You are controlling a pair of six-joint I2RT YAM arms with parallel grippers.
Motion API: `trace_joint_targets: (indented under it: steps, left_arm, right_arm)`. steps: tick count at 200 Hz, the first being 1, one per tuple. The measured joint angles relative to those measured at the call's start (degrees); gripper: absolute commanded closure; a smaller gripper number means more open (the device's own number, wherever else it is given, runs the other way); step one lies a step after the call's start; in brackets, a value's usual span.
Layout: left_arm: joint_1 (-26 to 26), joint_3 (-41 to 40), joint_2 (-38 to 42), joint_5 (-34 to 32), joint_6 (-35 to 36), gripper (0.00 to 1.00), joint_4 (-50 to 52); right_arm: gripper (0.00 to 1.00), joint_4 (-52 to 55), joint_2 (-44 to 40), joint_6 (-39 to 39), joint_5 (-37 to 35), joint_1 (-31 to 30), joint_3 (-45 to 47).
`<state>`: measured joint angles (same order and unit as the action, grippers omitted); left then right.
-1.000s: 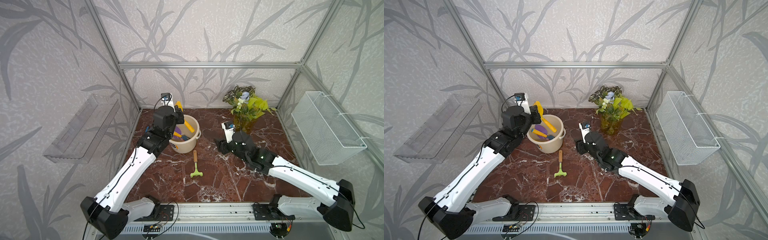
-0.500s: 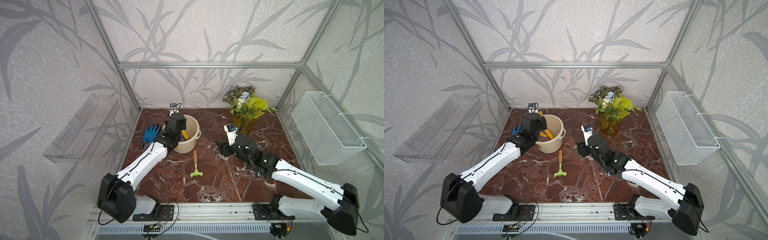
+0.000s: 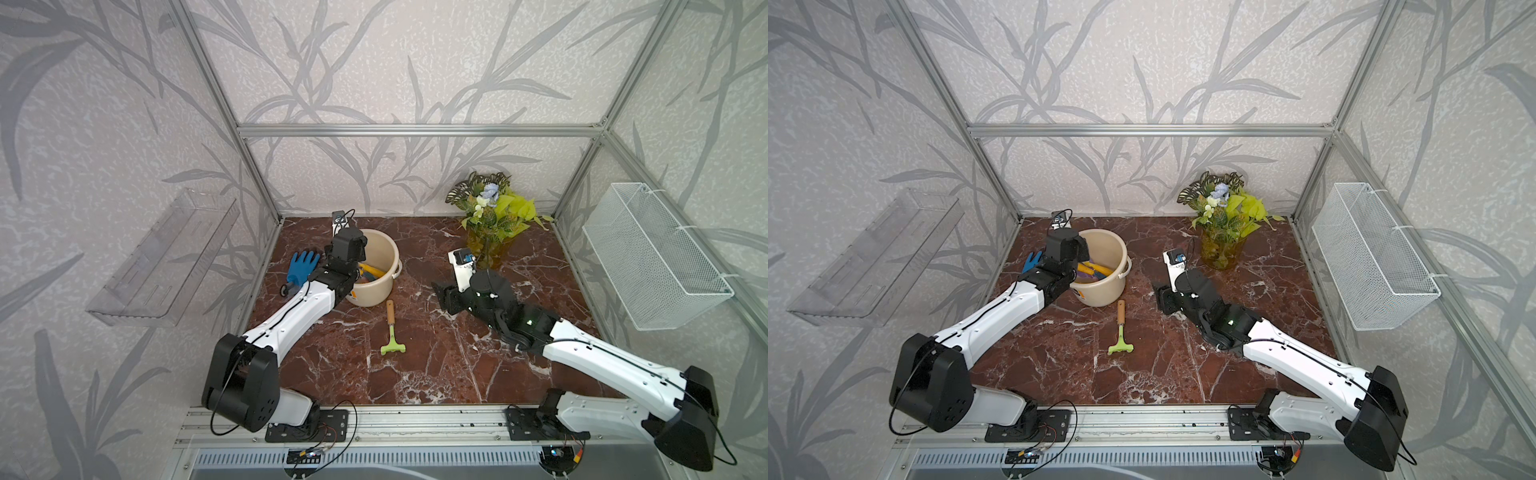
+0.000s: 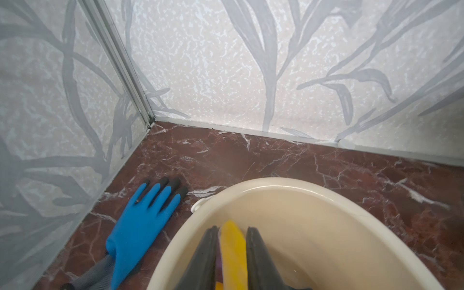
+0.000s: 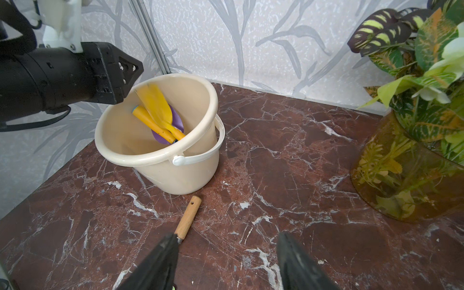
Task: Organize the gardening tools
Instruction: Place the gardening tool in the container, then move the gardening tool to the center of the board.
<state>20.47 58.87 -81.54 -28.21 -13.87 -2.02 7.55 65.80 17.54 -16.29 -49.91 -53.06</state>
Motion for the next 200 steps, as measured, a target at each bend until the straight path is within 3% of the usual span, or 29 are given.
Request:
trace_joint_targets:
  steps: [17,97,124,172,200]
  left_arm:
    - [-0.4,-0.1,0.0,0.3,-0.6,0.53,0.0]
    - [-0.5,2.2,3.9,3.3,-1.2,0.34,2.3]
    - [-0.5,3.3,7.8,7.7,-3.9,0.28,7.6]
    - [-0.5,3.8,14.5,13.4,-7.1,0.24,13.9]
    - [-0.5,0.0,19.7,16.2,-9.0,0.24,16.3]
  right_arm:
    - [0.33,0.0,0.0,0.0,-0.1,0.0,0.0]
    - [0.35,2.6,3.8,2.2,1.0,0.0,-1.0]
    - [0.36,2.9,7.7,5.0,4.6,0.0,-2.6]
    - [0.39,3.1,13.8,8.9,9.9,-0.6,-2.6]
    - [0.40,2.0,17.1,11.2,11.6,-2.4,-2.6]
